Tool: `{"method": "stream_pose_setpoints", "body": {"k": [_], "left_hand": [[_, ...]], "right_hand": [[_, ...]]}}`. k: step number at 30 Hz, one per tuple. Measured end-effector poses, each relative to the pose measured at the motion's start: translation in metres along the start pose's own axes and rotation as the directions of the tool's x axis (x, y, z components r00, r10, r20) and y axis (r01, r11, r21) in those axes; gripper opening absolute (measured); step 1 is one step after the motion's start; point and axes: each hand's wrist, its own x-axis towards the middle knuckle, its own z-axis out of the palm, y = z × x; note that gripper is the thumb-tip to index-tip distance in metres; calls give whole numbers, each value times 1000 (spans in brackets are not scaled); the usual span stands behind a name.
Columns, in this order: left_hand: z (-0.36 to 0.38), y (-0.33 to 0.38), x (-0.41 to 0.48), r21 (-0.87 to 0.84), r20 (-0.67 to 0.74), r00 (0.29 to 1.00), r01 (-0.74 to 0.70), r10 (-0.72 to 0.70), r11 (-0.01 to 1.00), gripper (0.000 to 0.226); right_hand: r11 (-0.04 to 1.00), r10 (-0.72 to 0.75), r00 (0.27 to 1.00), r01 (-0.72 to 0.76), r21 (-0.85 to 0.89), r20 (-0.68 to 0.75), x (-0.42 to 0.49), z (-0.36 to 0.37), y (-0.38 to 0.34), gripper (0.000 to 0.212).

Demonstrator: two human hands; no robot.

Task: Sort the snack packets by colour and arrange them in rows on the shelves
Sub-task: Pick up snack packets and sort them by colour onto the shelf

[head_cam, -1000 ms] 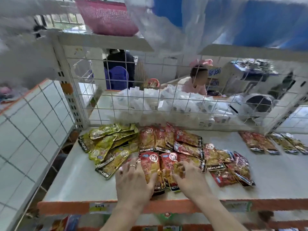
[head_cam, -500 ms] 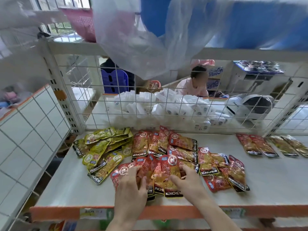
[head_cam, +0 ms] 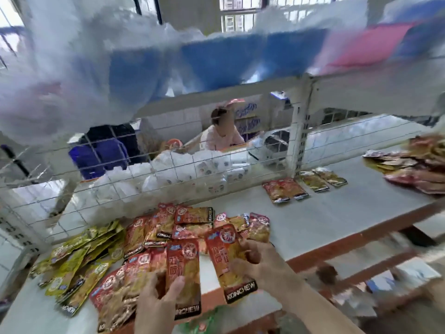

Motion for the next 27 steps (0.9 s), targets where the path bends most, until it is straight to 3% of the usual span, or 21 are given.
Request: {"method": "stream_pose_setpoints", "body": {"k": [3, 9, 12, 22, 27], "left_hand": [[25, 12, -18, -30, 42, 997, -59, 60, 998, 15], [53, 24, -56, -77, 175, 969, -164, 175, 983, 13], [59, 22, -70, -105, 230, 949, -196, 216, 975, 14], [51, -12, -146, -261, 327, 927, -98, 184, 960, 14], [50, -15, -166, -280, 309, 928, -119, 207, 953, 14]], "right_hand": [[998, -28, 998, 32, 63, -63, -31, -30, -3, 18], [987, -39, 987, 62, 149, -155, -93, -72, -1, 27], [979, -62, 981, 96, 179, -186, -120, -79, 5, 36], [958, -80, 983, 122, 259, -164, -199, -59, 27, 77], [966, -97, 985, 127, 223, -140, -215, -67, 27, 45]]}}
